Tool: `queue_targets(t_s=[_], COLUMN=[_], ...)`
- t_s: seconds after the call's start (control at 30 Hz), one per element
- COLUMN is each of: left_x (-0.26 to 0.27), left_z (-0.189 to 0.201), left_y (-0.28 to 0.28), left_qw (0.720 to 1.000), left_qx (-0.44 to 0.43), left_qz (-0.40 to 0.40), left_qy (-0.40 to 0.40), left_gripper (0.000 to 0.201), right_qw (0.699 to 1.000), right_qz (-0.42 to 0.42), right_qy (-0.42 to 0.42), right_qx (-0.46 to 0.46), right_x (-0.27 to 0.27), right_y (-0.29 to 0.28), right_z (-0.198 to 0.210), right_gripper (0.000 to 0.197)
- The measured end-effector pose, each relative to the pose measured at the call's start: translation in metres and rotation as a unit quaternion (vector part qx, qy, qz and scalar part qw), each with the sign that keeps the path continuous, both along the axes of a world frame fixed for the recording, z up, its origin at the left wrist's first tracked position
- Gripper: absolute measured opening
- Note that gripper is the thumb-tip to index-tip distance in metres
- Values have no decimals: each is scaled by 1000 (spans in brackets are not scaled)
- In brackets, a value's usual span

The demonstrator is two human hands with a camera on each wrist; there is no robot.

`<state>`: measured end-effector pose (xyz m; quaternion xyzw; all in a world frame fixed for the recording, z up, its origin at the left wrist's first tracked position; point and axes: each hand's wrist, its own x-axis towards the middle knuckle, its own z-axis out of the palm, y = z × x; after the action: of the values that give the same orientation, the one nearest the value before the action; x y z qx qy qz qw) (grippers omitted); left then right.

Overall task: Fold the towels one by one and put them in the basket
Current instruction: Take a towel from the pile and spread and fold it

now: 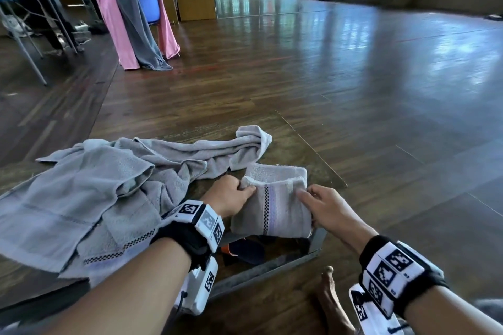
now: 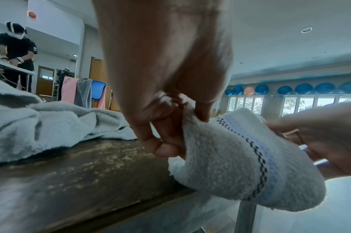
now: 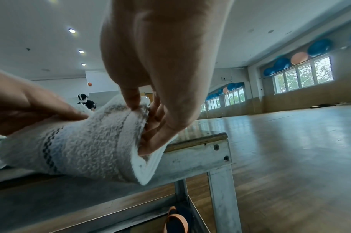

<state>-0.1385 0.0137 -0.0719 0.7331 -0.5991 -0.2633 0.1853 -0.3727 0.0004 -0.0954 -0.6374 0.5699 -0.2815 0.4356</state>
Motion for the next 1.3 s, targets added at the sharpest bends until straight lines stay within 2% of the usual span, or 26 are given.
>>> queue_targets(t_s=[0.23,0.4,0.63,0.8,0.9,1.0,1.07,1.13,1.23,1.3], left_x=[-4,-10,-11,-13,-17,-16,-14,-9,0,9], left_z=[-7,-18,-45,-44,-38,-31,-27,-24,-19,-15], left_y=[-29,-68,-89,-89,-90,-91,-88,-80,-62,-48], left_qw=[999,996,995,993,994,994,995,996,991,982], left_qx=[-46,-64,-61,-46,-12,39,46,9,-79,-128], left_qz=[23,47,59,72,83,88,87,87,99,115], left_qy=[18,27,-60,-80,-77,-51,-32,-18,-41,-73], left_gripper=[44,41,36,31,40,69,75,60,30,22], right_qw=[998,991,986,984,978,951,945,949,969,981], right_qz=[-50,-83,-81,-75,-72,-25,-1,-5,-28,-43], right_qy=[28,103,143,155,198,303,320,309,244,190], right_qx=[-11,-18,27,35,9,-59,-74,-60,-23,8], right_x=[9,15,18,20,26,29,31,32,37,44], right_y=[-39,-71,-89,-87,-81,-74,-70,-68,-63,-55], right_z=[-6,-10,-16,-10,-5,-2,0,0,0,2], right_gripper=[37,40,41,39,30,26,22,24,31,35])
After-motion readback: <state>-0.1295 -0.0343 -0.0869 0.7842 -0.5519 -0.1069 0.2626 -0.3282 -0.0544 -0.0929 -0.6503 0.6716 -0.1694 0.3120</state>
